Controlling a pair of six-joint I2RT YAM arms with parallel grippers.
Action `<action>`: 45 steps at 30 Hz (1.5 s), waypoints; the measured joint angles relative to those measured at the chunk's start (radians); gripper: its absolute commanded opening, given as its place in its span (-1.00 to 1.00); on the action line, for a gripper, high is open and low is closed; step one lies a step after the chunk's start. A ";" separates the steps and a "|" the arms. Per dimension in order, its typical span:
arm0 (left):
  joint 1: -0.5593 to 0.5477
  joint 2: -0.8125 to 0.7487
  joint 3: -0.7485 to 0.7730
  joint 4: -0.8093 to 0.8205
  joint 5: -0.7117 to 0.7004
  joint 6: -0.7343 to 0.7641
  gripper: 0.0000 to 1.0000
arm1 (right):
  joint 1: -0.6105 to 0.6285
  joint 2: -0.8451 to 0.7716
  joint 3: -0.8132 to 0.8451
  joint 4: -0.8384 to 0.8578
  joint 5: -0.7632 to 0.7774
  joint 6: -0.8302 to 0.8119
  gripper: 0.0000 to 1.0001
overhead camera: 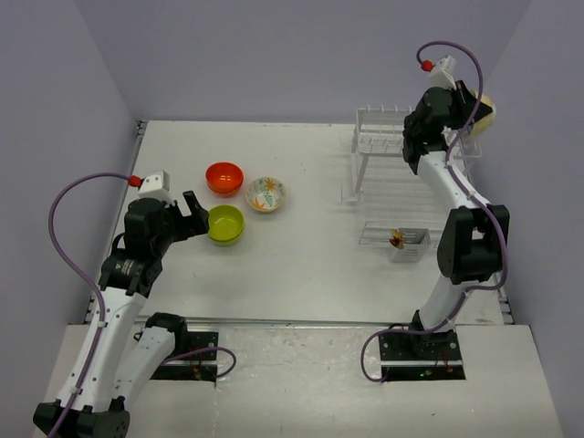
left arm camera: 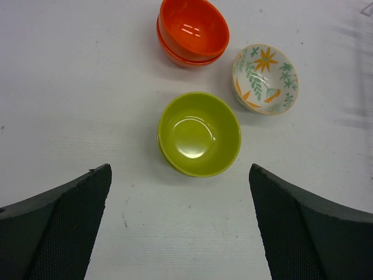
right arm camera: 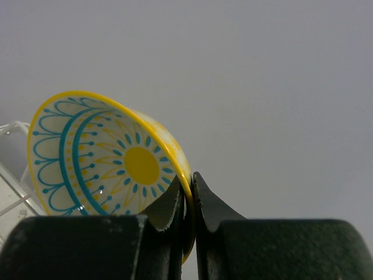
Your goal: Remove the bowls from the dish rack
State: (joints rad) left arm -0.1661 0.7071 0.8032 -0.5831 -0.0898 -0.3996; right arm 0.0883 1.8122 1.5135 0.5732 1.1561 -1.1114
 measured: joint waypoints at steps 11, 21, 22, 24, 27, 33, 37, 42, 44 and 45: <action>0.000 -0.023 0.000 0.000 -0.002 0.000 1.00 | 0.060 -0.113 0.000 0.143 0.013 -0.073 -1.00; 0.000 -0.158 -0.010 0.006 -0.031 -0.001 1.00 | 0.335 -0.363 0.287 -0.769 -0.323 0.733 -1.00; 0.000 -0.178 -0.012 0.006 -0.037 -0.002 1.00 | 0.361 -0.402 0.290 -0.832 -0.415 0.835 -1.00; 0.000 -0.211 -0.014 0.008 -0.048 -0.003 1.00 | 0.391 -0.473 0.280 -0.924 -0.570 1.002 -1.00; 0.000 -0.253 -0.016 0.013 -0.056 -0.005 1.00 | 0.420 -0.526 0.243 -1.001 -0.766 1.212 -1.00; 0.000 -0.299 -0.016 0.021 -0.068 -0.008 1.00 | 0.472 -0.357 0.228 -1.031 -1.030 1.433 -1.00; 0.000 -0.294 -0.021 0.021 -0.070 -0.008 1.00 | 0.500 -0.129 0.225 -1.074 -1.131 1.507 -1.00; 0.000 -0.281 -0.032 0.021 -0.070 -0.008 1.00 | 0.516 0.103 0.291 -1.184 -1.185 1.546 -1.00; 0.000 -0.279 -0.032 0.021 -0.070 -0.009 1.00 | 0.518 0.185 0.355 -1.217 -1.201 1.550 -1.00; 0.000 -0.279 -0.032 0.021 -0.070 -0.009 1.00 | 0.518 0.222 0.387 -1.225 -1.204 1.551 -1.00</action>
State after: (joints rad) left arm -0.1661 0.4282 0.7708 -0.5625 -0.1596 -0.4084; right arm 0.6067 2.0338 1.9003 -0.6514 -0.0483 0.4393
